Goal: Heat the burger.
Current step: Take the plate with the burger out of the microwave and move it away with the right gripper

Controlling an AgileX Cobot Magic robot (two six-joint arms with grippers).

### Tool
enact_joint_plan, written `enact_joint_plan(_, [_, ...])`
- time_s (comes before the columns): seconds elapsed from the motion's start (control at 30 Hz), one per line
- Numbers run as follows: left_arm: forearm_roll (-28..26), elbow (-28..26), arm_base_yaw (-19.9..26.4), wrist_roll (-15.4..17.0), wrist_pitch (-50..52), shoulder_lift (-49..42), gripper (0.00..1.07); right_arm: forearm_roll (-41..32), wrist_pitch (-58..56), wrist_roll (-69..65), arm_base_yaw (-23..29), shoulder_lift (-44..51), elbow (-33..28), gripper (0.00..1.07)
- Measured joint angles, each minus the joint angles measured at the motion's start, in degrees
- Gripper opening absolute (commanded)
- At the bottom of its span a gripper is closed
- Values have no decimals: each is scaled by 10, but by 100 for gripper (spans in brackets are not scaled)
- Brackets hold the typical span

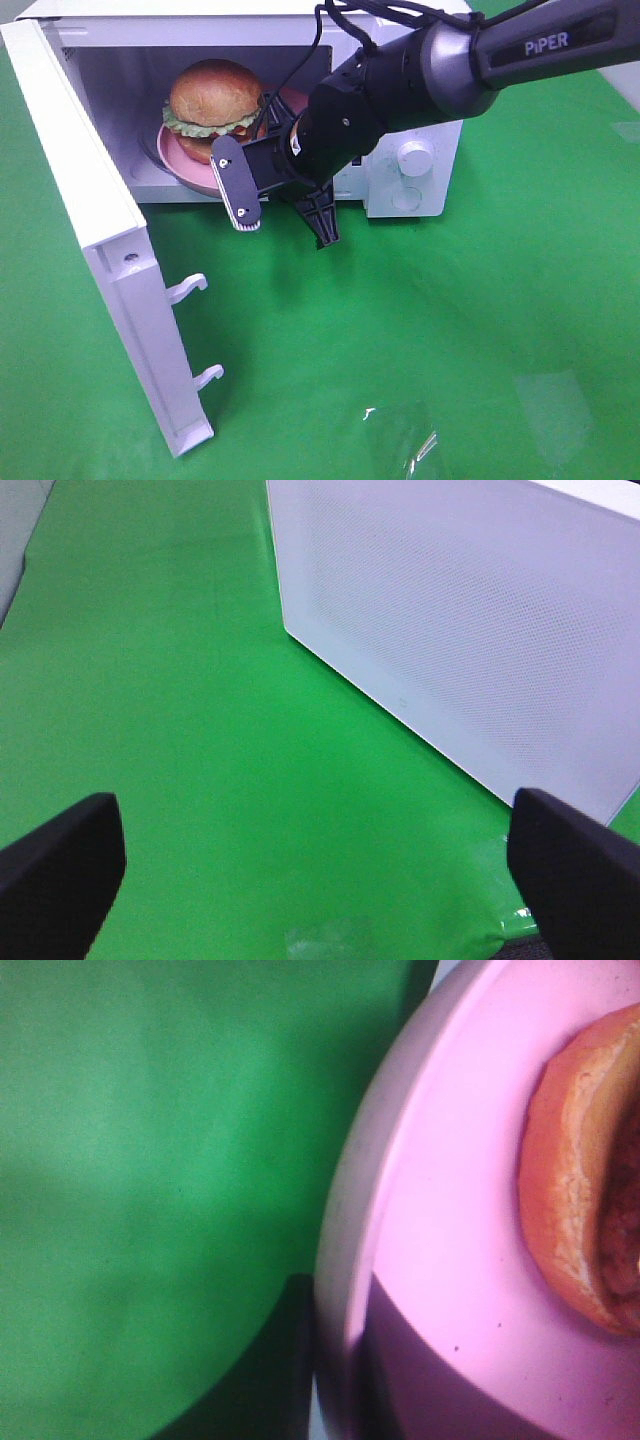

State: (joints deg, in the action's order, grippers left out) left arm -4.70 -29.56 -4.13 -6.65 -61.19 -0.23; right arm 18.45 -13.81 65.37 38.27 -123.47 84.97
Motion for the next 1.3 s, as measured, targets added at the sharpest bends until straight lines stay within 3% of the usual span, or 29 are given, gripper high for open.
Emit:
enact_joint_plan(0.63, [0,0,0,0,0,0,96,43,73,-13,1,75,-125,0])
enact_joint_plan(0.93, [0,0,0,0,0,0,96,49,99,-12,4,136,-229,0])
enact_joint_plan(1.3, [0,0,0,0,0,0,96,50,97,-12,4,217,-313,0])
